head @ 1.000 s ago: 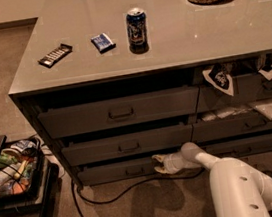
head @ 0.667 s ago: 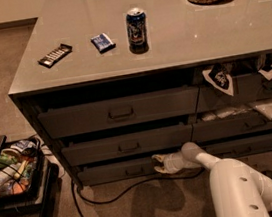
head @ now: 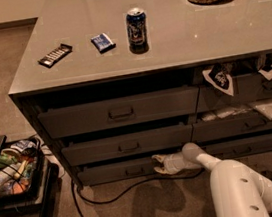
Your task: Open bottom drawer
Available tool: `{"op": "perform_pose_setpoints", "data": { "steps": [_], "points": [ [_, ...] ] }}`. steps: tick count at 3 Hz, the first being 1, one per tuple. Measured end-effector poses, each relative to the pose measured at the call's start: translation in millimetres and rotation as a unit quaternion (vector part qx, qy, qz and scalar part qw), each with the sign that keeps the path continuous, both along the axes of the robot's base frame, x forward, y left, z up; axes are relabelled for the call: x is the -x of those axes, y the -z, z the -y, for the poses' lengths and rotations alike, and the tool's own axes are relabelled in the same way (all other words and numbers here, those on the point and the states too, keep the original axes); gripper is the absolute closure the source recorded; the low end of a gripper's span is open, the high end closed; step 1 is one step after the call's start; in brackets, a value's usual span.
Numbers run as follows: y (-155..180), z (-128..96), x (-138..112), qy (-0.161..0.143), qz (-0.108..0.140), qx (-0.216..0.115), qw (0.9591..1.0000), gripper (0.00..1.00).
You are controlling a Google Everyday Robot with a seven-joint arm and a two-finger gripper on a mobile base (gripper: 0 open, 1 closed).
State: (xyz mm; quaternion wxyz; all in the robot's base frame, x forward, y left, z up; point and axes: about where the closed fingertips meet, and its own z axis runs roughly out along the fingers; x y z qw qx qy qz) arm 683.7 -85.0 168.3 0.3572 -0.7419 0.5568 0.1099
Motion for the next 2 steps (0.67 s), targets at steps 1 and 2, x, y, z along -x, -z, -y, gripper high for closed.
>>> {"op": "perform_pose_setpoints", "data": {
  "steps": [1, 2],
  "points": [
    [3.1, -2.3, 4.7, -0.001, -0.006, -0.007, 1.0, 1.0],
    [7.6, -5.3, 10.8, -0.003, -0.014, -0.017, 0.9997, 1.0]
  ]
}}
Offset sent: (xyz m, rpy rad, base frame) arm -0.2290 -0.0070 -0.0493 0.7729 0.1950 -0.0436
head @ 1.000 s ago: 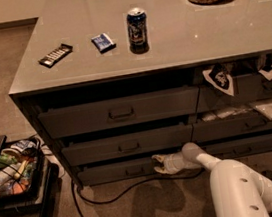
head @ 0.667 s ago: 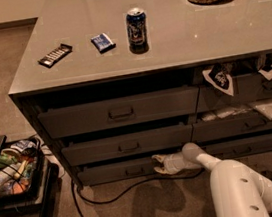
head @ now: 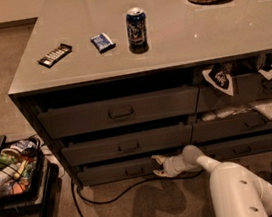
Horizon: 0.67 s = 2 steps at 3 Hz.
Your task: Open bottom drawer
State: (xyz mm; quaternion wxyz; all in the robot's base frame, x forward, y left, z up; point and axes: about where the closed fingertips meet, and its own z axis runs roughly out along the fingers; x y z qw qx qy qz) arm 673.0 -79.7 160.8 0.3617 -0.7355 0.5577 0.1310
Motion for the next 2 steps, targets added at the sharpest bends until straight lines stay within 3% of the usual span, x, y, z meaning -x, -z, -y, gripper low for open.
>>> {"op": "perform_pose_setpoints", "data": {
  "steps": [2],
  "points": [
    [-0.8, -0.3, 0.0, 0.0, -0.002, -0.003, 1.0, 1.0]
  ]
}}
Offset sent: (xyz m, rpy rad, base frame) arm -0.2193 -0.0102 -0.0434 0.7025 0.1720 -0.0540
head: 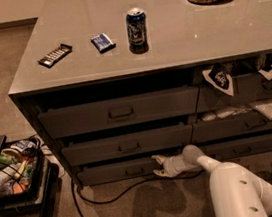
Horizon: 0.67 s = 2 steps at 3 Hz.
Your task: Open bottom drawer
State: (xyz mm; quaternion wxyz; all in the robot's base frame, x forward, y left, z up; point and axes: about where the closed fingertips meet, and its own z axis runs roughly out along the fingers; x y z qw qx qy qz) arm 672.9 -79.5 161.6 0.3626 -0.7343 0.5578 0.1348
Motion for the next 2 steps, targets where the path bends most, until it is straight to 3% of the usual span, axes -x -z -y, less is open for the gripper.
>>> {"op": "perform_pose_setpoints", "data": {
  "steps": [2],
  "points": [
    [0.2, -0.4, 0.5, 0.0, -0.001, -0.006, 1.0, 1.0]
  ]
}}
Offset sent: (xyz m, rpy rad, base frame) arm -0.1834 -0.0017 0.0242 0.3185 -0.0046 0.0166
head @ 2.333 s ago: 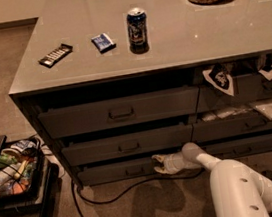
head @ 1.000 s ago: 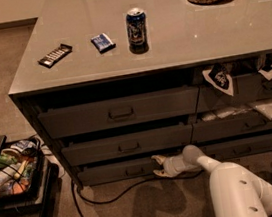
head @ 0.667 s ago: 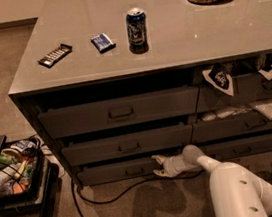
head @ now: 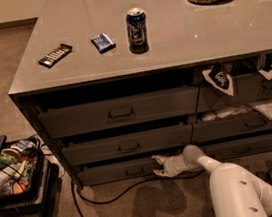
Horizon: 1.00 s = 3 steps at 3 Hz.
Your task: Open bottom drawer
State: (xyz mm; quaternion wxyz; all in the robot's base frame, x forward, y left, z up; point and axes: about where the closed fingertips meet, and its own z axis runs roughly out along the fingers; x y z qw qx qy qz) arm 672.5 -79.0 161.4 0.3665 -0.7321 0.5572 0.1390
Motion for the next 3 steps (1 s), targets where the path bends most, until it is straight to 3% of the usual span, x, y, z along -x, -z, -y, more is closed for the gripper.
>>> {"op": "perform_pose_setpoints", "data": {
  "steps": [1, 3],
  "points": [
    [0.0, 0.0, 0.0, 0.0, 0.0, 0.0, 1.0, 0.58],
    [0.0, -0.1, 0.0, 0.0, 0.0, 0.0, 1.0, 0.12]
  ]
}}
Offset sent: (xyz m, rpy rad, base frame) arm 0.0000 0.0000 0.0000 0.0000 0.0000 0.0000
